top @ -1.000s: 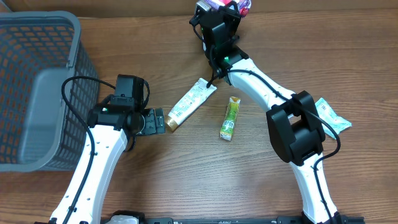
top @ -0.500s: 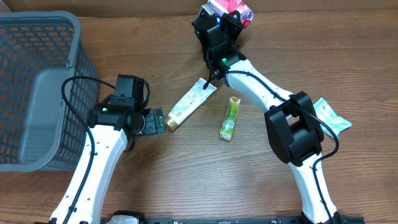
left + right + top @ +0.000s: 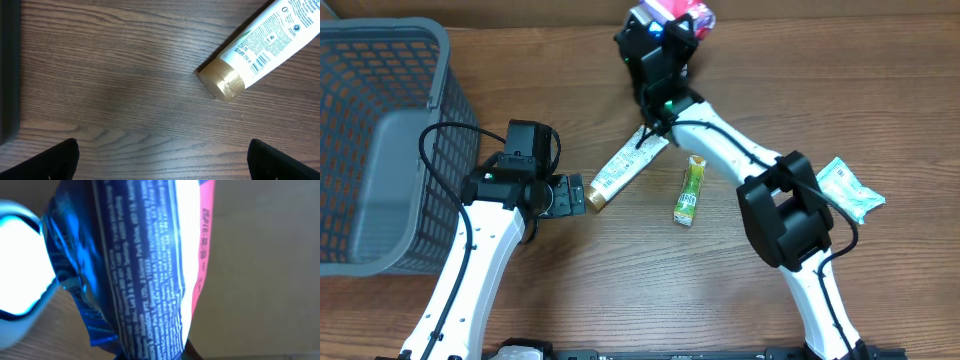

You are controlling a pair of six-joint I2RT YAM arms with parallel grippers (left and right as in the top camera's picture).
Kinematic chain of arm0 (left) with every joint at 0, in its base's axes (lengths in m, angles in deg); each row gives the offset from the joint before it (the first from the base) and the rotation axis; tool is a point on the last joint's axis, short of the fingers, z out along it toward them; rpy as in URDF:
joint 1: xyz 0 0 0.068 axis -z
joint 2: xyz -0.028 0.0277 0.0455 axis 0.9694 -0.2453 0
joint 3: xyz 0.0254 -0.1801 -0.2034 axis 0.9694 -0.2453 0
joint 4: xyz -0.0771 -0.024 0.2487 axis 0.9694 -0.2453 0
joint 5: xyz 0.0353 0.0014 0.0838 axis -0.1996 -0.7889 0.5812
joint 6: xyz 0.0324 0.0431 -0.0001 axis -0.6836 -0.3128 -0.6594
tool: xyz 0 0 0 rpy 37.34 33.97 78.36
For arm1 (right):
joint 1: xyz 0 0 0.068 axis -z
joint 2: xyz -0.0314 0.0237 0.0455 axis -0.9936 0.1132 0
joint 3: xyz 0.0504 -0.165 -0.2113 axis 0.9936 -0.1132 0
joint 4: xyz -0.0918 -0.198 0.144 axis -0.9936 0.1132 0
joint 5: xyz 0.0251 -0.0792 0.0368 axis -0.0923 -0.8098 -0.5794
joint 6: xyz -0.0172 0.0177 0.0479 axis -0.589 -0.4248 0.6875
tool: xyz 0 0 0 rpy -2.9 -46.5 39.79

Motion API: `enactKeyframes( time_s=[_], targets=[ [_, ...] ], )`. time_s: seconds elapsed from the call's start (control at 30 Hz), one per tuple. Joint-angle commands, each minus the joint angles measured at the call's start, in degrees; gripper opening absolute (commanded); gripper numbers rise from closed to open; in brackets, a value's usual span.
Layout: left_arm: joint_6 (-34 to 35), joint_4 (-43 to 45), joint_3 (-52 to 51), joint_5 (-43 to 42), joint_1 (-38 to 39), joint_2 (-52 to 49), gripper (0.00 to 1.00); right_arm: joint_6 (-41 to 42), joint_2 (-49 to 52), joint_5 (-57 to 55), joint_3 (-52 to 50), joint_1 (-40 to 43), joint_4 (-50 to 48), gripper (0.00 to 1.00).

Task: Scan the item barcode
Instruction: 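Hold the purple bag up in front of the white scanner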

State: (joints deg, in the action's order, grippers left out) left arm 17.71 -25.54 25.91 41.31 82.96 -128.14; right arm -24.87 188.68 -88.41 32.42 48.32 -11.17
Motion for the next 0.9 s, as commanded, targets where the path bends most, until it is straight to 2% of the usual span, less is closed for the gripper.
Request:
enactKeyframes(
  time_s=[0.0, 0.23, 0.47, 0.67, 0.8, 0.87],
  targets=[
    [0.8, 0.2, -0.2, 0.5, 0.4, -0.2, 0.99, -3.2, 0.1, -1.5, 0.7, -1.9, -2.1, 0.04],
    [0.8, 0.2, -0.2, 0.5, 0.4, -0.2, 1.0, -4.3, 0.1, -5.8, 0.7, -0.7, -2.1, 0.04],
    [0.8, 0.2, -0.2, 0.5, 0.4, -0.2, 1.0, -3.0, 0.1, -5.5, 0.7, 1.4, -1.4, 0.04],
    [0.8, 0.2, -0.2, 0.5, 0.4, -0.2, 0.99, 2.4, 0.1, -2.7, 0.7, 1.6, 6.2, 0.04],
    [0.8, 0.2, -0.2, 0.5, 0.4, -0.2, 1.0, 3.3, 0.1, -2.8, 0.7, 1.9, 4.7, 0.04],
    [0.8, 0.2, -0.2, 0.5, 0.4, -0.2, 1.0, 1.0, 0.1, -4.0, 0.7, 1.9, 2.6, 0.04]
  ],
)
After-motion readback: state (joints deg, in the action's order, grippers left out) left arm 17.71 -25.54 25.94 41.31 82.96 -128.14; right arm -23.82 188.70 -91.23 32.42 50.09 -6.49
